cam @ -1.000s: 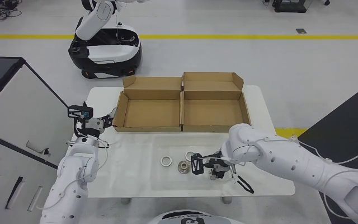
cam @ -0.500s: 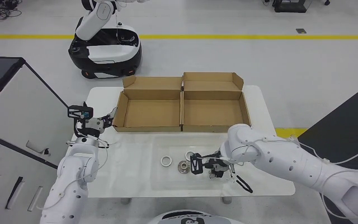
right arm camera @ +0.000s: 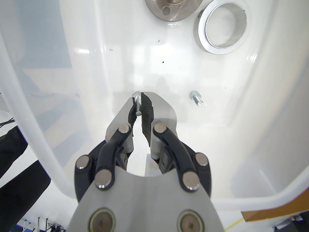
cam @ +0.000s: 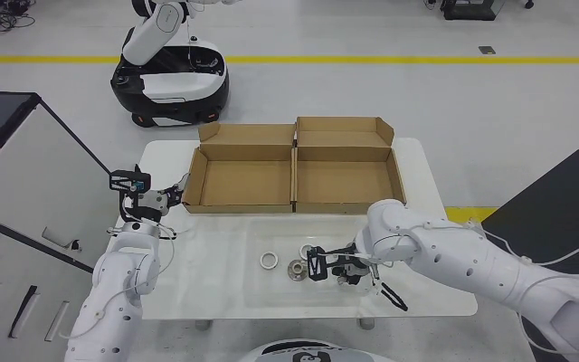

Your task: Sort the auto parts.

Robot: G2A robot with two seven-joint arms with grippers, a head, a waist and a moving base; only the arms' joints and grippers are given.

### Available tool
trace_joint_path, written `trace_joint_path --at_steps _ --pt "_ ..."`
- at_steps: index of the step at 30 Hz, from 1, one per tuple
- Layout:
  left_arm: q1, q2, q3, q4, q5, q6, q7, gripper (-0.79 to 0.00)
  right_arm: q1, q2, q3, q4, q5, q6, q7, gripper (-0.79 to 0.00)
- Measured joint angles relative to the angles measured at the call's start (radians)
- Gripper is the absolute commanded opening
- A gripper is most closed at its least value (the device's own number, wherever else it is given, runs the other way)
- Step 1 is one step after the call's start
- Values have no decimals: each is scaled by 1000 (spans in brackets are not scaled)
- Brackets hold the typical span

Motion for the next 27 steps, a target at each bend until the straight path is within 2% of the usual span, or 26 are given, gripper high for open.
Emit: trace_joint_path --at_steps 8,14,27 --pt "0 0 0 0 0 0 0 0 4 5 25 -18 8 -10 5 -785" --pt "0 0 0 0 0 0 0 0 21 23 77 -51 27 -17 -1 -785" --pt "0 0 0 0 0 0 0 0 14 110 249 -180 152 -38 -22 -785"
